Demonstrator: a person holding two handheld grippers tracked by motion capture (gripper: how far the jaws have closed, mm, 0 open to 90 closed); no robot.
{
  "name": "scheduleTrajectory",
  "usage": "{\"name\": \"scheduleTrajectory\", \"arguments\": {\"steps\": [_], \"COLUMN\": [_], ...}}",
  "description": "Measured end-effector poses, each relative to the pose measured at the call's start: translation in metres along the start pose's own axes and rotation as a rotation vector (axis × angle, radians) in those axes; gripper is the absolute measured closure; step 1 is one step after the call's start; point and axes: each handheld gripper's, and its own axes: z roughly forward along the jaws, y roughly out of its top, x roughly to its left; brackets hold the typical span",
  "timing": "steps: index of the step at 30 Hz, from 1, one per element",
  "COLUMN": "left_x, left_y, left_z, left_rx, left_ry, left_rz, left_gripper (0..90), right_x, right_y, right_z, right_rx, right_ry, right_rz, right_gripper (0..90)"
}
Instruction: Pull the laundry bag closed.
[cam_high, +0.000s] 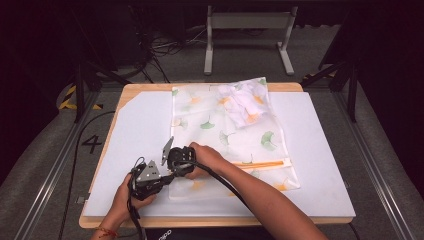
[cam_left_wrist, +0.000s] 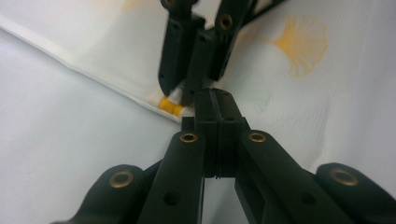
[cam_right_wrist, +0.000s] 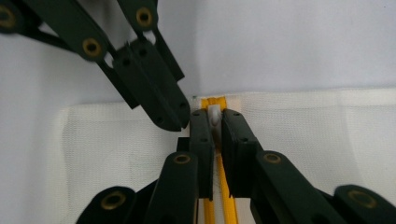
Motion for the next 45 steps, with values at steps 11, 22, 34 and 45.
{"name": "scheduleTrajectory", "arguments": {"steps": [11, 22, 34, 45], "left_x": [0.005, 0.006, 0.007, 0.011], "left_y": [-0.001, -0.002, -0.002, -0.004], "left_z": [0.0, 0.0, 0.0, -0.003], "left_rx": [0.003, 0.0, -0.003, -0.017], "left_ry": [-0.034, -0.043, -0.049, -0.055], "left_rz": [-0.063, -0.073, -0.083, -0.128], "left_gripper": [90.0, 90.0, 90.0, 90.0], "right_x": [0.001, 0.006, 0.006, 0.009], "right_y": [-0.001, -0.002, -0.002, -0.002], "right_z": [-0.001, -0.003, -0.005, -0.005], "right_rx": [0.001, 0.032, 0.051, 0.051], "right_ry": [-0.006, -0.031, -0.027, -0.046], "right_rz": [0.005, -0.029, -0.025, -0.032], "right_gripper": [83.3, 84.3, 84.4, 84.4]}}
